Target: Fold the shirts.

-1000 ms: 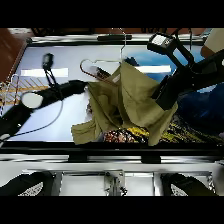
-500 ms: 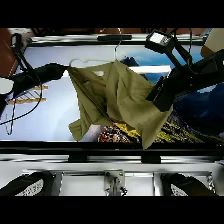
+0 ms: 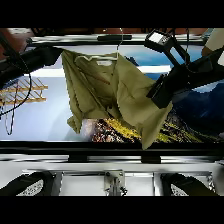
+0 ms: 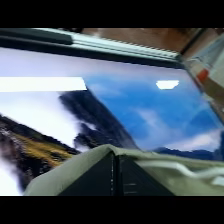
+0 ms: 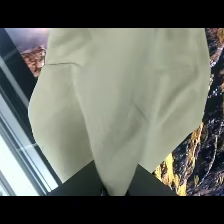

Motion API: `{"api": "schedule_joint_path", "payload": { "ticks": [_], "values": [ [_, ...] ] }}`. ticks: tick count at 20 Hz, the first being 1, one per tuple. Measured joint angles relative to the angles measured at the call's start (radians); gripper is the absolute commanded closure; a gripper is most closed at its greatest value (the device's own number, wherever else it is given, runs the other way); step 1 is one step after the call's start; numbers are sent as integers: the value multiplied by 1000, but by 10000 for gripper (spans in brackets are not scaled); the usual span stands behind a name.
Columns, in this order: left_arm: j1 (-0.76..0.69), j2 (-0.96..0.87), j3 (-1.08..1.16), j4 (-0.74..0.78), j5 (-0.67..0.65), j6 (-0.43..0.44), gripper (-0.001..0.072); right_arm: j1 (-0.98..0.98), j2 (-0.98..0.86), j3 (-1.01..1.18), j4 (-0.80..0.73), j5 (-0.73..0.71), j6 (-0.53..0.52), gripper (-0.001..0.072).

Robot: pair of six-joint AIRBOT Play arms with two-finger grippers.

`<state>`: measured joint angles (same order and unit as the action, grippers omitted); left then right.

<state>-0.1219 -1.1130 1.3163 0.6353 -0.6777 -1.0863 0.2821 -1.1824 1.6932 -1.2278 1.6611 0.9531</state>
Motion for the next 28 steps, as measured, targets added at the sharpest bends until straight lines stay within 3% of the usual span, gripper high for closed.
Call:
{"api": "schedule_joint_path", "payload": {
  "ticks": [9,14,15,17,18,24,26,28],
  "values": [
    [-291,116,71,-1,-156,74,657,2,0,0,10,-119,71,652],
    [-359,131,76,120,-365,12,656,0,29,1,2,-210,130,652],
    [-364,132,76,155,-399,-8,633,0,40,1,-2,-215,139,652],
    [-371,133,77,195,-432,-34,246,0,64,1,-3,-243,156,652],
    [-373,133,77,209,-430,-42,165,0,77,1,-2,-248,163,652],
    [-377,137,77,251,-195,-53,157,0,123,1,18,-227,173,652],
    [-392,137,77,253,-60,-51,12,5,129,1,38,-225,170,653],
    [-431,127,77,254,86,-30,13,32,132,1,47,-224,165,653]
  ]
}}
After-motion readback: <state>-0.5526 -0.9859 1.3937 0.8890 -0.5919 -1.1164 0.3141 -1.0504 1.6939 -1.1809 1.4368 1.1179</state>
